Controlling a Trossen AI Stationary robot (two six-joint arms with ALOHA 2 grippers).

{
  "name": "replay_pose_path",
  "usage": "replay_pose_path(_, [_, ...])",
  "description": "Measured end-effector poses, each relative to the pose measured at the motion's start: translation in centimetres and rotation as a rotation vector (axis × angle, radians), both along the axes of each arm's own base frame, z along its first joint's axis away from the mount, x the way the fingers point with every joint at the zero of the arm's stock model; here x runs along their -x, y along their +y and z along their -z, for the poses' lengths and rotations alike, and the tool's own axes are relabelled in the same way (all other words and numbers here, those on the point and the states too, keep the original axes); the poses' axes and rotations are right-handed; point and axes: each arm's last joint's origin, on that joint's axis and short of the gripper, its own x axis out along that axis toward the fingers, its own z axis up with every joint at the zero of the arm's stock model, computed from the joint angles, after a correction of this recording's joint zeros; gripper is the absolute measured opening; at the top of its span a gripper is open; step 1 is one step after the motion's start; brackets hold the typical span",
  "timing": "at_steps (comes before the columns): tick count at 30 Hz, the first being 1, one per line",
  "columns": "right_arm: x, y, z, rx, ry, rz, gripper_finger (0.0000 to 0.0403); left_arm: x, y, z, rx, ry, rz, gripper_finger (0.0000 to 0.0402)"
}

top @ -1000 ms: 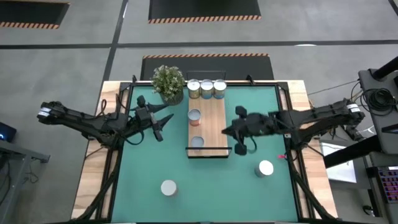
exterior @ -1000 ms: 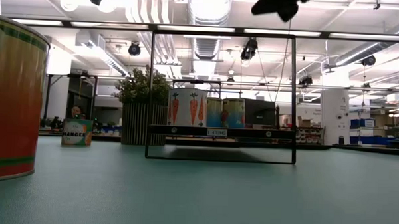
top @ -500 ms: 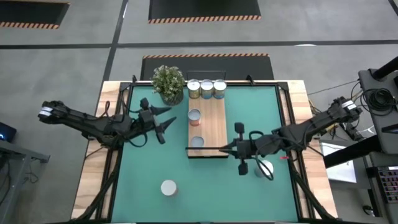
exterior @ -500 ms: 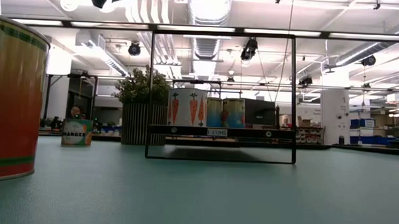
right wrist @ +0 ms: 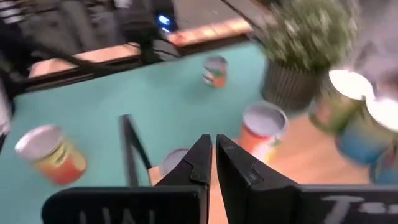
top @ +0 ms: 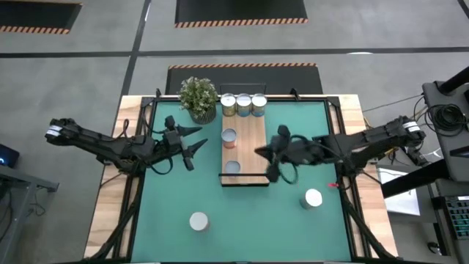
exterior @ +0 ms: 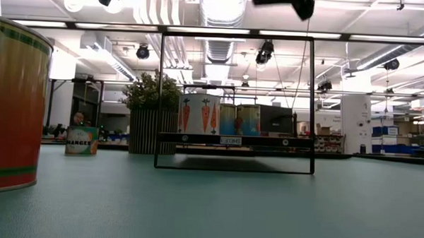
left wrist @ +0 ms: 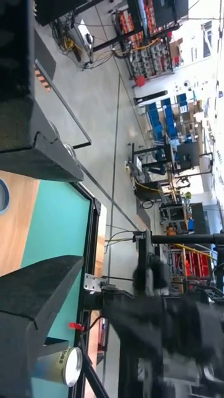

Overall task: Pick and place cans onto a shelf
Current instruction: Adjust the canned carrots on the shelf

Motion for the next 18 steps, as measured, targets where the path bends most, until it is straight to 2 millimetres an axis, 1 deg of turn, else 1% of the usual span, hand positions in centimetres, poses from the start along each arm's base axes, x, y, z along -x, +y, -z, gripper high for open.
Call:
replay_pose_path(2, [-0.8, -1.0, 0.0, -0.096, 0.029, 0.062, 0.0013, 0.0, 0.0, -0.2, -0.005, 0.018, 0.0, 0.0187])
replay_pose_path(5, [-2.2, -2.4, -0.5, -0.214, 0.068, 0.09, 0.0013, 0.1, 0.0, -0.5, -0.011, 0.065, -0.001, 0.0187])
replay_pose_path(8, [-3.9, -3.2, -0.7, -0.284, 0.117, 0.105, 0.0013, 0.1, 0.0, -0.8, -0.017, 0.108, -0.001, 0.0187])
replay_pose_path(11, [-5.6, -3.7, -0.7, -0.331, 0.2, 0.118, 0.0013, 0.2, 0.0, -0.7, -0.012, 0.147, -0.001, 0.0187])
replay_pose_path(14, [-7.1, -4.5, -0.3, -0.402, 0.282, 0.127, 0.0013, 0.3, 0.0, -0.4, -0.02, 0.182, 0.001, 0.0187])
replay_pose_path(18, [-8.9, -5.5, 1.4, -0.524, 0.377, 0.153, 0.0013, 0.5, 0.0, -0.4, -0.023, 0.193, 0.001, 0.0187])
